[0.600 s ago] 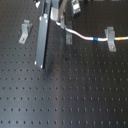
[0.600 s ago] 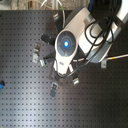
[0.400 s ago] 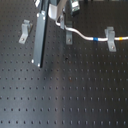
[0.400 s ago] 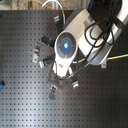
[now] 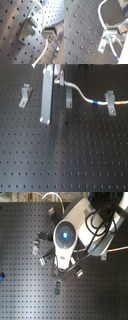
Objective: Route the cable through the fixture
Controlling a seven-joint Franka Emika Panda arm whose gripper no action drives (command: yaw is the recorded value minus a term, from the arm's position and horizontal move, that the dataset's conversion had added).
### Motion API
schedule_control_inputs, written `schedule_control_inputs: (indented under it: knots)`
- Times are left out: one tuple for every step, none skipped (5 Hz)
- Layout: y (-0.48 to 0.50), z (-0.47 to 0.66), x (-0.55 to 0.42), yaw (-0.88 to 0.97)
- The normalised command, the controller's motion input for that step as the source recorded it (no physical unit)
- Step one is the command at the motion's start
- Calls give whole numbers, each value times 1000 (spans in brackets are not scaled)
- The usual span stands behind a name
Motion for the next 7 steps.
schedule_control_inputs:
  knots:
    - [-117, 151, 97, -854]
    - [-11, 274, 1, -989]
    - [-58, 145, -51, -966]
    - [-34, 88, -221, -783]
    - [51, 150, -355, -380]
    - [105, 159, -321, -74]
    - [315, 175, -197, -20]
